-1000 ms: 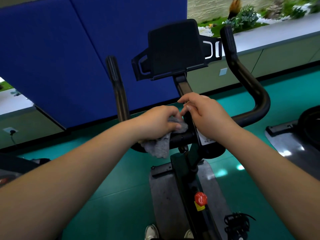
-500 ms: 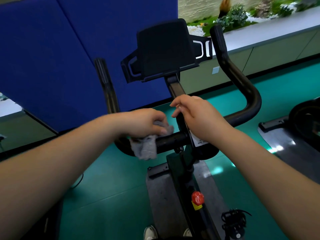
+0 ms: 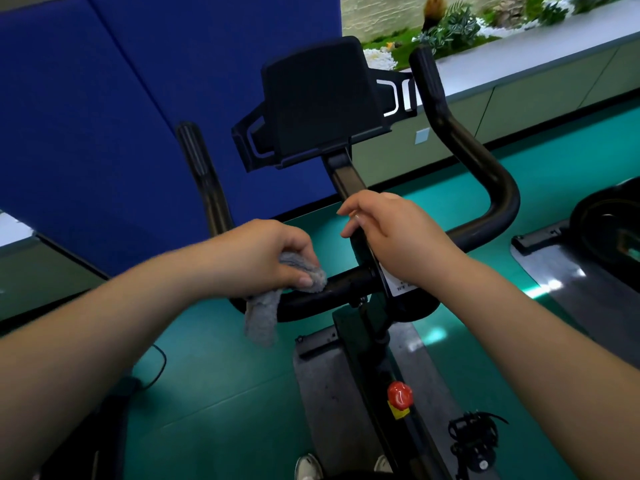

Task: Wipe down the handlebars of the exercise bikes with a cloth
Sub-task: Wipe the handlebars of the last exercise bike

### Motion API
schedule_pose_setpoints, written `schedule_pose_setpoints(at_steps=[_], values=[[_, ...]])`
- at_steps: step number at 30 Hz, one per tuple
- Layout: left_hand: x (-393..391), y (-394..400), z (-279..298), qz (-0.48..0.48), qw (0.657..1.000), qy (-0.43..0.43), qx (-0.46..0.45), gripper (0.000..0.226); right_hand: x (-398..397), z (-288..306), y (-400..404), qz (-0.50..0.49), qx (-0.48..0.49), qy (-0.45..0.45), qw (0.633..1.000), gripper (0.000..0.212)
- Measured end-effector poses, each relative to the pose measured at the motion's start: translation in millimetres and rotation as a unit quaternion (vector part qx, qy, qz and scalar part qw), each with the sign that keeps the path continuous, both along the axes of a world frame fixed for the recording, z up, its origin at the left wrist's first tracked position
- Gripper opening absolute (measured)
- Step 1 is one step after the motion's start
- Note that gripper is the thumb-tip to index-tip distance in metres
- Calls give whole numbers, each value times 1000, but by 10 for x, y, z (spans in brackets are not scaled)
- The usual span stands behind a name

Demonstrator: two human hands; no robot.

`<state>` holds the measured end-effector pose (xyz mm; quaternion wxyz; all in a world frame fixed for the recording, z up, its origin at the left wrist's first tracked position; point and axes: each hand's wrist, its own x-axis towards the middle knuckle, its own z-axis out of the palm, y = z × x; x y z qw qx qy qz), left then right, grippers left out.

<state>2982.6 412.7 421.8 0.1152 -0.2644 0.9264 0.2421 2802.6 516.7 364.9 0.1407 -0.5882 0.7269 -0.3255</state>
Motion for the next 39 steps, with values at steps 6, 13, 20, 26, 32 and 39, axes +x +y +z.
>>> schedule_pose_setpoints(at_steps=[6,13,20,26,32,39], values=[[-27,391,-360,72,974,208,-56,23,-7,-8,-4,1,-5,-5,1000,25],[177,448,-440,58,950,296,-83,25,-2,17,14,1,-5,-19,1000,26],[-108,660,-553,47,931,333,-140,25,-12,-2,14,2,-22,-28,999,24],[-13,654,-597,56,919,347,-179,23,-22,-23,14,1,-17,-24,1000,25],[-91,752,-668,7,905,370,-210,13,-30,-22,25,8,-16,-30,999,26],[521,616,-729,-1,891,373,-259,11,-29,-27,9,12,-14,-19,1000,27]])
